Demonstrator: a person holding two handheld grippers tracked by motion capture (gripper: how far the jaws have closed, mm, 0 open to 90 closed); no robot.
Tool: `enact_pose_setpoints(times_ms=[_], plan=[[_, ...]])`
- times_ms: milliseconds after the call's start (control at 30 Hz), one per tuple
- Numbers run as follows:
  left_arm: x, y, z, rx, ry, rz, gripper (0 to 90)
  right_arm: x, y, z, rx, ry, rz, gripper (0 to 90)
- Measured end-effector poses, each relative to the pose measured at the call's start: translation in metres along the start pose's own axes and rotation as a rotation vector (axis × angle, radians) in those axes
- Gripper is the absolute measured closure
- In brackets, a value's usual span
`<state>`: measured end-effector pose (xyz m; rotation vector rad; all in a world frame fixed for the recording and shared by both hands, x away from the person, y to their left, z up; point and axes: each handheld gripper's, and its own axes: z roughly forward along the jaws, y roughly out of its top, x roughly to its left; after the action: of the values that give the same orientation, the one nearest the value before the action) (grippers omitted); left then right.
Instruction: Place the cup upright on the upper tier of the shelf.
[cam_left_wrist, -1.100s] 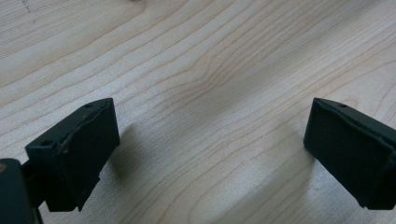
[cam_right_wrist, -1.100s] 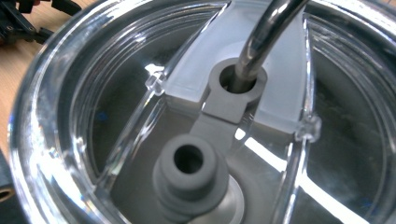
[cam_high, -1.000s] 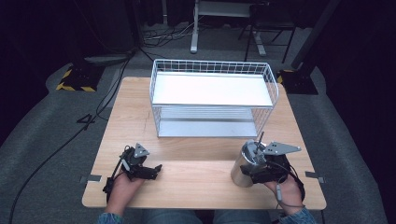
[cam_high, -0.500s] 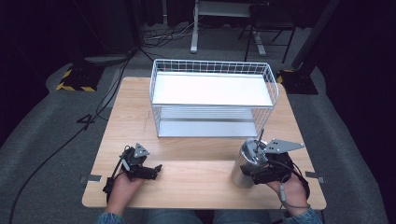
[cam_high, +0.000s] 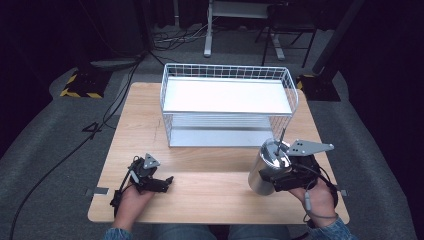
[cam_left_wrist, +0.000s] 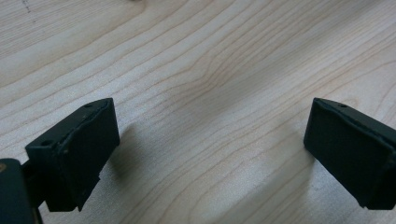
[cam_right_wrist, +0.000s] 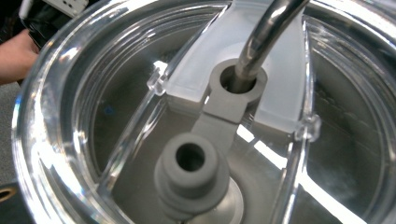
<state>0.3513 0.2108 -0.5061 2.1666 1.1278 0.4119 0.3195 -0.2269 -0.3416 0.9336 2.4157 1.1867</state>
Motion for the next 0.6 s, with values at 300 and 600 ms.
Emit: enact_pose_setpoints(times_ms=[300,600], plan=[[0.000,0.000,0.000,0.000,0.000,0.000,3.9,0.001,0.025,-0.014,-0.027,-0.005,-0.003,3.9],[0.000,0.000,0.000,0.002,0.000,0.002,3.9,0.001,0.047,-0.022,-0.039,-0.007,-0.014,3.9]])
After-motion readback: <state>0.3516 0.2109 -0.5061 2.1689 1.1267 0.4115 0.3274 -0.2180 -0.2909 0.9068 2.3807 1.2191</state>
